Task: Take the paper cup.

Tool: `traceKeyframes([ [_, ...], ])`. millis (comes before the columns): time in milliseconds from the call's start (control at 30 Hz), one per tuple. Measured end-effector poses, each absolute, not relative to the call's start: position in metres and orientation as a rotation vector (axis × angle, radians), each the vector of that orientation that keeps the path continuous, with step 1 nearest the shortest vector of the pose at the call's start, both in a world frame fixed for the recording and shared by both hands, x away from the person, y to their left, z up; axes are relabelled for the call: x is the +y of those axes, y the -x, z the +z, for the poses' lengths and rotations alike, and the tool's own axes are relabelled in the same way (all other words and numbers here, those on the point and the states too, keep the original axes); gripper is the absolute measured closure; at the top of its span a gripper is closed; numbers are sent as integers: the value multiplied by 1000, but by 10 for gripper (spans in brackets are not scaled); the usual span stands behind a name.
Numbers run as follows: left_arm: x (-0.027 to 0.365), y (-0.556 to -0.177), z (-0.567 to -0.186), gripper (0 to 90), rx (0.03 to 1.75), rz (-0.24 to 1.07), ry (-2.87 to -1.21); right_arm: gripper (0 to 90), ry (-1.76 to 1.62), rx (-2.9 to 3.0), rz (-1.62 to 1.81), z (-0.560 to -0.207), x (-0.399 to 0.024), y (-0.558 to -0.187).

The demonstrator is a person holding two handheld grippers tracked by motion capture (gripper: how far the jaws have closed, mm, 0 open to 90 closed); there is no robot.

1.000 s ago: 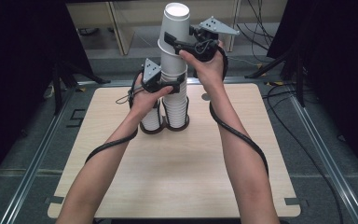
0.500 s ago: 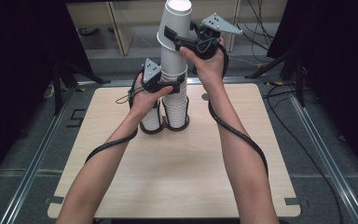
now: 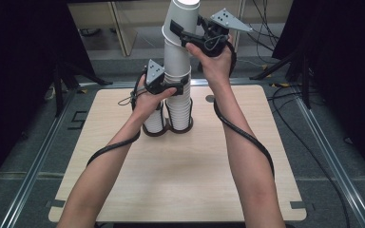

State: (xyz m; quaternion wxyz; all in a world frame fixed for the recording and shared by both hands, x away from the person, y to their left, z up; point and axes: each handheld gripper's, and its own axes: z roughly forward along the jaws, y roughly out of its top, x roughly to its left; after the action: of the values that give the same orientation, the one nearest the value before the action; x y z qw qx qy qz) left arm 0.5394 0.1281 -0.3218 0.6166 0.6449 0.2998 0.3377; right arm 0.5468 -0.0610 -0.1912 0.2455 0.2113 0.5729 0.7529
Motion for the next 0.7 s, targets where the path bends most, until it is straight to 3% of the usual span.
traceKeyframes([
  [700, 133, -525, -316, 0, 679, 812, -1433, 238, -562, 1519, 2063, -187, -73, -538],
])
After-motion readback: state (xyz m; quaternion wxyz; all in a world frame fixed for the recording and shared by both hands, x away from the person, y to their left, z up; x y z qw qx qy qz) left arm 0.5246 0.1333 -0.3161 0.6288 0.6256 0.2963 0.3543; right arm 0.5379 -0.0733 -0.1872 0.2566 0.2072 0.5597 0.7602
